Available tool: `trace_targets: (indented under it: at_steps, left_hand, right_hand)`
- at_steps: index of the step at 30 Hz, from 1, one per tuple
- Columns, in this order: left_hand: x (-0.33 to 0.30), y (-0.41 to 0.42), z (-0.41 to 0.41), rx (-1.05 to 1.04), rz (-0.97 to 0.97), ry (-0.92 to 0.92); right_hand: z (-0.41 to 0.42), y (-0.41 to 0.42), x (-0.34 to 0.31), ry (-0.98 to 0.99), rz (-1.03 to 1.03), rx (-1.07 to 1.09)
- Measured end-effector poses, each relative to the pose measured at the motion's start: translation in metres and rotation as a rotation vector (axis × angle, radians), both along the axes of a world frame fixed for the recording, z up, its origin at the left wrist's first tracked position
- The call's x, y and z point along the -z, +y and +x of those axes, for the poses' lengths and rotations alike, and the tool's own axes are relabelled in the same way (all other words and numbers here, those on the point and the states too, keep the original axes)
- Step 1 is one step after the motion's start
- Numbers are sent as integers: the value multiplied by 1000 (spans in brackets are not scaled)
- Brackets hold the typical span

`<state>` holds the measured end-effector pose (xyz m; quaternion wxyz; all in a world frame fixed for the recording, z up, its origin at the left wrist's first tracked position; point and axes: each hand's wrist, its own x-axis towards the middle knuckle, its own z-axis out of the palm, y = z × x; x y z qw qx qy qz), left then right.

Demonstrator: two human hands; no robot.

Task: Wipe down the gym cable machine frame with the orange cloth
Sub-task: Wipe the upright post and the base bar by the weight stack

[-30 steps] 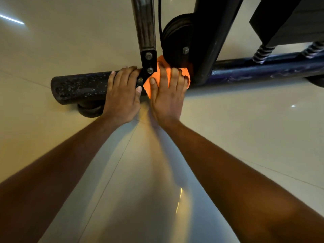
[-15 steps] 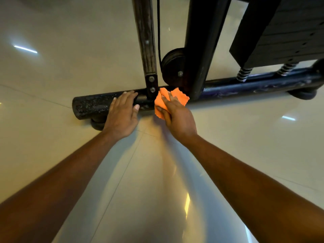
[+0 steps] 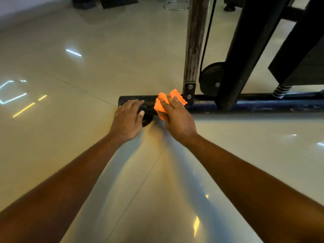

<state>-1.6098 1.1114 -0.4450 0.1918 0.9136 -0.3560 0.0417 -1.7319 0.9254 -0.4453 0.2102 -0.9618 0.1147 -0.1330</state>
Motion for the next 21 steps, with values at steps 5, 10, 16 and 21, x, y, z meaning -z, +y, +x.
trace_targets:
  at_steps: [5,10,16,21]
  left_hand:
    - [16,-10,11,-145,113,47]
    - [33,-26,16,-287,59,176]
    - [49,-24,37,-314,-90,178]
    - [54,-26,53,-348,-462,214]
  right_hand:
    - [22,-12,19,24,-98,-10]
    - [36,-17,54,-54,-177,-10]
    - [68,-10,65,-122,-310,37]
    - [98,-2,57,-110,-365,-26]
